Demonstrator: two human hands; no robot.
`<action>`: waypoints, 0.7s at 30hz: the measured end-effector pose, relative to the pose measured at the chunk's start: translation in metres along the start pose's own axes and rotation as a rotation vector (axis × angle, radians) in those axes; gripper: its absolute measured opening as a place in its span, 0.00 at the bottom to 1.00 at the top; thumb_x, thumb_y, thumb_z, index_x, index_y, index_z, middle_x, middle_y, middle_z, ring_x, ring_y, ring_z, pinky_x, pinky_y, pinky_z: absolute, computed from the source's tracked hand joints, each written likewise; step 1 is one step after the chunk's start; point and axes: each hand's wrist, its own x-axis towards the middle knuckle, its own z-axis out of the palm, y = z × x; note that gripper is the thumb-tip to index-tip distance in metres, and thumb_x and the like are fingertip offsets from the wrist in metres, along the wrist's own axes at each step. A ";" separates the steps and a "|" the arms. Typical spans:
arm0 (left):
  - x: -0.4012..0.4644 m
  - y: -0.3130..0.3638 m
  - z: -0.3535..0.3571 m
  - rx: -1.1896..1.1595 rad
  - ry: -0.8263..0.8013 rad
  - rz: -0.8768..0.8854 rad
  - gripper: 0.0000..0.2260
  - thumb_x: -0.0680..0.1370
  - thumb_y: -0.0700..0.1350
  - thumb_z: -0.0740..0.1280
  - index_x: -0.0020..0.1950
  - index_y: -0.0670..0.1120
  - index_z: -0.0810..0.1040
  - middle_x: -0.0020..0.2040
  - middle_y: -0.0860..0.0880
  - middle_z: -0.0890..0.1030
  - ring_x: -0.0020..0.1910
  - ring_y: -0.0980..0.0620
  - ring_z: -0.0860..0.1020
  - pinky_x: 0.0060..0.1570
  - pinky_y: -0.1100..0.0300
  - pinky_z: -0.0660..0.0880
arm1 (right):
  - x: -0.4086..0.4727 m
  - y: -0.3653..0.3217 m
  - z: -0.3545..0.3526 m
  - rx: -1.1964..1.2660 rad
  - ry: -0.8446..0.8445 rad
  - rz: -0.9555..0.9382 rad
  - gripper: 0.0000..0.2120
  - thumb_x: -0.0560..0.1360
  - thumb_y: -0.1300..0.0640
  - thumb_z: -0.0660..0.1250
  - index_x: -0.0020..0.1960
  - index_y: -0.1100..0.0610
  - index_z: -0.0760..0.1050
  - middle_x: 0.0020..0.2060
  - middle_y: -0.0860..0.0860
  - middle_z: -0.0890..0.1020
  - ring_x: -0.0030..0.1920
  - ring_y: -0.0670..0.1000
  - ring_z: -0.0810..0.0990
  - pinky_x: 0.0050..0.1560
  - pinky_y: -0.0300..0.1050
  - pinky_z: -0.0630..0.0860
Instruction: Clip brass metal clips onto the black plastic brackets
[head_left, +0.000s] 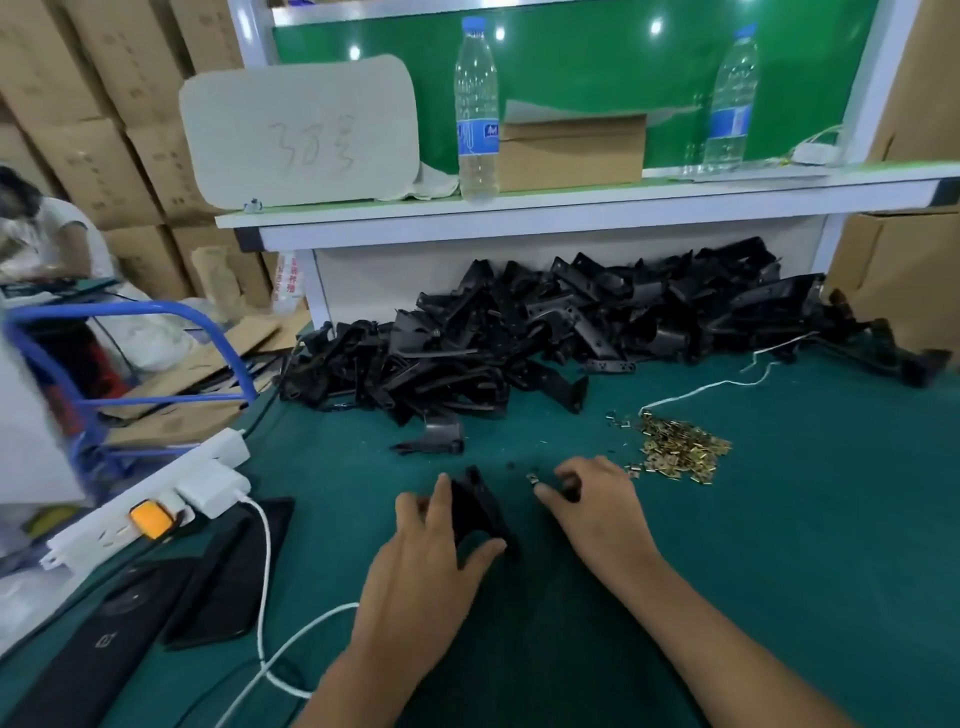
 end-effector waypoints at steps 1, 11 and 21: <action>0.007 -0.003 0.001 -0.022 -0.006 0.030 0.44 0.74 0.77 0.50 0.83 0.55 0.47 0.59 0.54 0.61 0.51 0.51 0.78 0.41 0.62 0.69 | 0.009 0.000 0.006 -0.010 -0.008 -0.007 0.15 0.77 0.46 0.75 0.56 0.56 0.82 0.49 0.49 0.78 0.52 0.49 0.77 0.55 0.43 0.76; 0.058 -0.016 0.015 0.114 0.071 0.266 0.33 0.81 0.60 0.57 0.83 0.50 0.51 0.60 0.54 0.65 0.41 0.49 0.78 0.33 0.56 0.71 | 0.030 0.009 0.020 -0.039 -0.045 -0.134 0.05 0.79 0.50 0.73 0.47 0.50 0.78 0.45 0.43 0.73 0.46 0.45 0.74 0.47 0.44 0.74; 0.108 -0.029 0.035 0.093 0.194 0.401 0.35 0.83 0.47 0.62 0.82 0.64 0.44 0.64 0.54 0.71 0.54 0.49 0.75 0.49 0.55 0.75 | 0.056 0.019 0.014 0.533 -0.193 -0.013 0.08 0.83 0.56 0.68 0.46 0.45 0.75 0.39 0.47 0.72 0.40 0.46 0.72 0.44 0.42 0.73</action>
